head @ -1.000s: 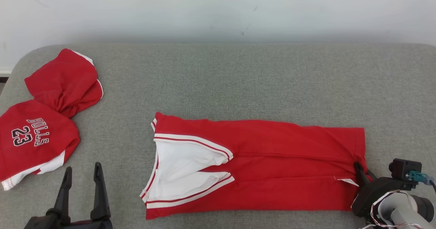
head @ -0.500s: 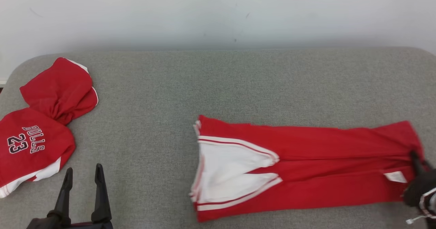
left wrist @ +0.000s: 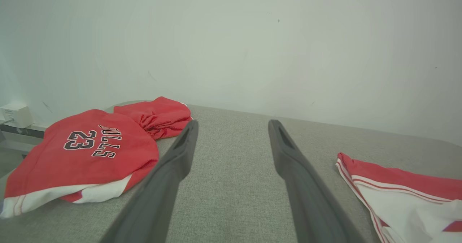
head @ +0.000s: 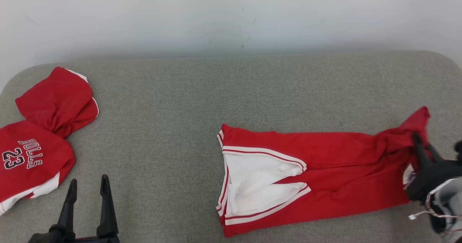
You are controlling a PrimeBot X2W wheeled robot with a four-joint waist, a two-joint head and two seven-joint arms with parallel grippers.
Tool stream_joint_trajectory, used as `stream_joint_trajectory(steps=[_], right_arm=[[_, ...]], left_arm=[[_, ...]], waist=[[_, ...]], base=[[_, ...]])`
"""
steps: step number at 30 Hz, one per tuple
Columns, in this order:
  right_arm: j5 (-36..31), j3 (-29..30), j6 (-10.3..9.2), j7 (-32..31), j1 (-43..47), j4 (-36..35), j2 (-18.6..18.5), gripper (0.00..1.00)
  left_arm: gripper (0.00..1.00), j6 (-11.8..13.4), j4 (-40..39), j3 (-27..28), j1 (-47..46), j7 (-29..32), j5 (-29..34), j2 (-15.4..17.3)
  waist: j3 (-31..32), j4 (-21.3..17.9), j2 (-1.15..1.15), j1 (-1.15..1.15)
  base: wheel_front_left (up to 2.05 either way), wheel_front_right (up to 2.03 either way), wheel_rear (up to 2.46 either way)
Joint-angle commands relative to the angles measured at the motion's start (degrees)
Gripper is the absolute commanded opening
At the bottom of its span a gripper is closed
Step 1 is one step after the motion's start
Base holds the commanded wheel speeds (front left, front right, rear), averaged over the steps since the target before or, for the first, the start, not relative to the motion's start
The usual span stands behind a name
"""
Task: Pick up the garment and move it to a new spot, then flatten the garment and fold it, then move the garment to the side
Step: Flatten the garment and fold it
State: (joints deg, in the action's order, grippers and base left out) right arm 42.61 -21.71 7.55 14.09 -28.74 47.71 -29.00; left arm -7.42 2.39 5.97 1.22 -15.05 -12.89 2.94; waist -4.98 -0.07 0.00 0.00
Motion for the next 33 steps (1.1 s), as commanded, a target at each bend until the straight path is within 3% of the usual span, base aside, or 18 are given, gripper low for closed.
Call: stream_joint_trajectory(steps=[1, 13, 20, 25, 33], right_arm=[[-0.5, -0.4, -0.14, -0.4, 1.2, -1.7, 1.1, 0.00], [-6.7, -1.3, -0.14, -6.0, 7.2, -20.6, 11.2, 0.00], [-10.1, -2.5, -0.14, -9.4, 9.9, -27.0, 17.6, 0.00], [-11.6, -3.5, -0.14, -11.0, 9.6, -27.7, 22.1, 0.00], [-13.0, -5.1, -0.14, -9.8, 7.5, -22.3, 25.2, 0.00]], left_arm=[[1.00, -0.1, -0.3, 0.1, 0.8, -0.2, -0.2, -0.1], [1.00, 0.7, 0.3, -1.6, -0.6, -0.2, -1.4, -0.1], [1.00, 0.8, 0.9, -2.5, -1.5, -0.2, -1.7, -0.1], [1.00, 0.9, 1.4, -3.2, -2.1, -0.2, -2.0, -0.1], [1.00, 1.1, 2.2, -4.8, -3.0, -0.2, -2.3, -0.1]], waist=[[0.0, 0.0, 0.00, 0.00], [-1.0, 1.5, 0.00, 0.00], [-1.2, 2.6, 0.00, 0.00], [-1.4, 3.7, 0.00, 0.00], [-2.0, 5.6, 0.00, 0.00]], base=[[0.00, 0.00, 0.00], [0.00, 0.00, 0.00], [0.00, 0.00, 0.00], [0.00, 0.00, 0.00], [0.00, 0.00, 0.00]])
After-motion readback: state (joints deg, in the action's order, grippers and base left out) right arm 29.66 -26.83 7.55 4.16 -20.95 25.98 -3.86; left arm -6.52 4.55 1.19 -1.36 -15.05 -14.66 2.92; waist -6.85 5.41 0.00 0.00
